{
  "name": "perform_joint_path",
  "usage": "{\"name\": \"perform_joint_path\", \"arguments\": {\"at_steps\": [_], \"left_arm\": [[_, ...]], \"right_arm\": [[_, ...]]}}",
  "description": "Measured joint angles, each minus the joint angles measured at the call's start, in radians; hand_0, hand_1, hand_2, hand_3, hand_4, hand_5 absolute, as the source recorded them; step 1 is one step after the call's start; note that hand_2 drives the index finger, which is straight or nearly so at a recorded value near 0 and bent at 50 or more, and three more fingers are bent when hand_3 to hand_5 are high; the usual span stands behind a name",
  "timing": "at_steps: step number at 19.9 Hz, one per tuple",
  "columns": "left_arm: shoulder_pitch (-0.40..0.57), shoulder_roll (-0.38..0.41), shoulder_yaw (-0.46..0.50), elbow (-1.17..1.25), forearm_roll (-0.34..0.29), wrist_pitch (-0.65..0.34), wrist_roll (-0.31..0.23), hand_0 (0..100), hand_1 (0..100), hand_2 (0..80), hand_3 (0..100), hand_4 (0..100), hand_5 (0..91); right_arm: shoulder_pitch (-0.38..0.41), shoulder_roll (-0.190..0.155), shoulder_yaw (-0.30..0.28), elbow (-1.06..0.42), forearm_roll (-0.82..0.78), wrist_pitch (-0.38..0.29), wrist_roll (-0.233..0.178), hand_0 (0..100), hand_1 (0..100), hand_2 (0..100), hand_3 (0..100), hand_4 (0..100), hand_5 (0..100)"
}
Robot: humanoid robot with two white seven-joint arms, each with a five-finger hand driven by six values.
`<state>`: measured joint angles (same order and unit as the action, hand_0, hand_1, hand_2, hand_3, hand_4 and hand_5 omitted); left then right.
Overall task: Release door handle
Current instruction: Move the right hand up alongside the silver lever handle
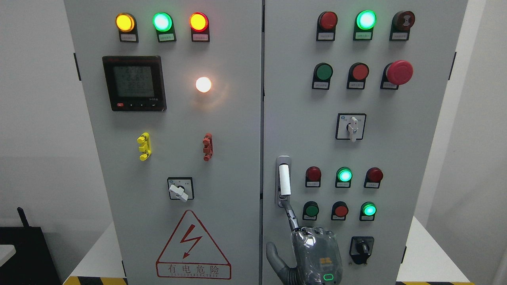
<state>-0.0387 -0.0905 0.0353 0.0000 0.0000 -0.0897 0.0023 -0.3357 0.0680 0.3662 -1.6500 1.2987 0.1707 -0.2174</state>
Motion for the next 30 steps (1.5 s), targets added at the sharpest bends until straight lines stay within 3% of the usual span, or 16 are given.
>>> {"name": "perform_joint_path", "arguments": {"at_steps": [12, 18, 21, 22, 25, 30], "left_arm": [[0.000, 0.000, 0.000, 0.000, 0.000, 0.000, 0.000, 12, 39, 0.0, 0, 0, 0.0], [0.000, 0.000, 0.000, 0.000, 0.000, 0.000, 0.000, 12, 39, 0.0, 0, 0, 0.0], [0.000, 0.000, 0.000, 0.000, 0.000, 0.000, 0.000, 12, 39, 0.0, 0, 0, 0.0], [0.000, 0.000, 0.000, 0.000, 0.000, 0.000, 0.000, 12, 39, 0.0, 0, 0, 0.0], [0.000, 0.000, 0.000, 0.000, 0.000, 0.000, 0.000, 12, 39, 0.0, 0, 0, 0.0], [0.000, 0.000, 0.000, 0.000, 0.000, 0.000, 0.000, 12, 39, 0.0, 0, 0, 0.0]], "right_arm": [[0.005, -0.003, 0.003, -0.002, -0.002, -0.001, -0.007, 44, 41, 3, 100, 100, 100], [0.007, -0.004, 0.005, -0.007, -0.002, -0.020, -0.007, 44, 41, 13, 100, 100, 100], [0.008, -0.004, 0.006, -0.010, -0.002, -0.025, -0.015, 45, 41, 27, 100, 100, 100], [0.008, -0.004, 0.006, -0.012, -0.002, -0.026, -0.022, 45, 41, 39, 100, 100, 100], [0.010, -0.004, 0.005, -0.019, -0.003, -0.042, -0.038, 47, 42, 61, 100, 100, 100], [0.013, -0.004, 0.001, -0.032, -0.005, -0.063, -0.046, 54, 46, 74, 100, 100, 100]]}}
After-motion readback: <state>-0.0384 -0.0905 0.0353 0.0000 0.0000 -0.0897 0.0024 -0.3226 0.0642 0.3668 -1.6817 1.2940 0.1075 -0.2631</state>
